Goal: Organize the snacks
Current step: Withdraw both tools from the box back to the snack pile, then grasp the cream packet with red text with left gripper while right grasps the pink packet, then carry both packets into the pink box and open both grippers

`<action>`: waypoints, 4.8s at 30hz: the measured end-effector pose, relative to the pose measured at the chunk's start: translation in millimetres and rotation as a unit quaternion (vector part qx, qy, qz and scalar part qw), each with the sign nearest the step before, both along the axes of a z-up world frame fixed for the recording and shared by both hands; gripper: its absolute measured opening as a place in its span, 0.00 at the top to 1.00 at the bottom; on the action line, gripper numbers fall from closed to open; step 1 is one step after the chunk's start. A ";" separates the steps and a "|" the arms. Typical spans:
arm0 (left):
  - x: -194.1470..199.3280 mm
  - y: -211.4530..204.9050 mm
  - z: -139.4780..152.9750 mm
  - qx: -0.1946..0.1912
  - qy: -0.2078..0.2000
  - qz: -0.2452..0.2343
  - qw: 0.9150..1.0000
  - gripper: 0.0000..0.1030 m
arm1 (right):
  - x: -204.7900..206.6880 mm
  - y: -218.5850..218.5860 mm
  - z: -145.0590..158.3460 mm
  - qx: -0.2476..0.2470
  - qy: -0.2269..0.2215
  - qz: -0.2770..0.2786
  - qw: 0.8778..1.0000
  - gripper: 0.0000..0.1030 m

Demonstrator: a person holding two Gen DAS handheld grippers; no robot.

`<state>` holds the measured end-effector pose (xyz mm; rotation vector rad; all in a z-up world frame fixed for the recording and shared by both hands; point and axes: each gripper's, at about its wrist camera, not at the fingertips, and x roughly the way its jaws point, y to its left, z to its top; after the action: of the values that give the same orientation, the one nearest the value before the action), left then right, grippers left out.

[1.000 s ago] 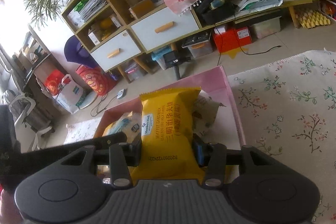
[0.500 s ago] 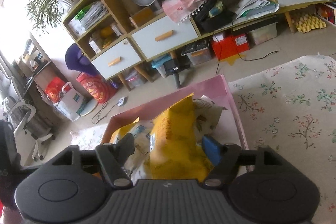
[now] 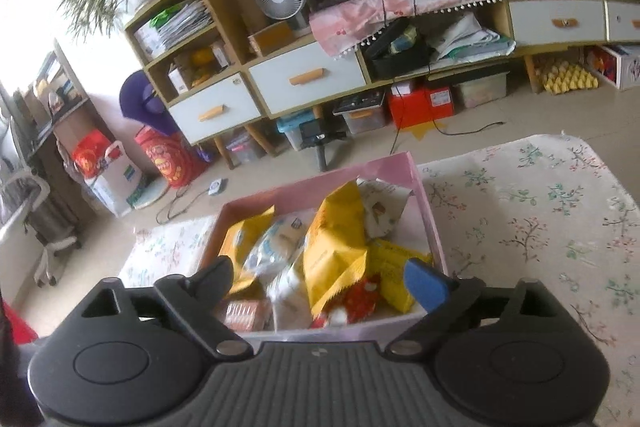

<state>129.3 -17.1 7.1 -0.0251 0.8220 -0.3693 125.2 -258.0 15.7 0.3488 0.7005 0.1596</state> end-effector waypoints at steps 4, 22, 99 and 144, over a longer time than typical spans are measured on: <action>-22.1 14.3 2.6 0.000 0.001 0.004 1.000 0.11 | -18.6 10.5 1.1 -0.024 -0.001 0.001 1.000 0.17; -43.6 90.0 -21.2 -0.012 -0.022 0.082 0.996 0.05 | -69.5 5.6 -28.2 -0.109 0.003 0.034 0.993 0.14; -36.3 17.6 -67.5 0.062 -0.019 -0.072 0.995 0.51 | -47.6 26.4 -72.6 -0.178 0.022 0.152 0.972 0.84; 91.2 -43.7 -21.2 -0.078 -0.026 0.001 0.997 0.58 | 34.8 -25.6 -36.2 0.023 0.028 -0.035 0.999 0.84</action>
<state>220.5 -60.9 -14.0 -0.1608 0.7412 -0.4287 160.0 -283.5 -20.5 0.4228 0.7393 0.0994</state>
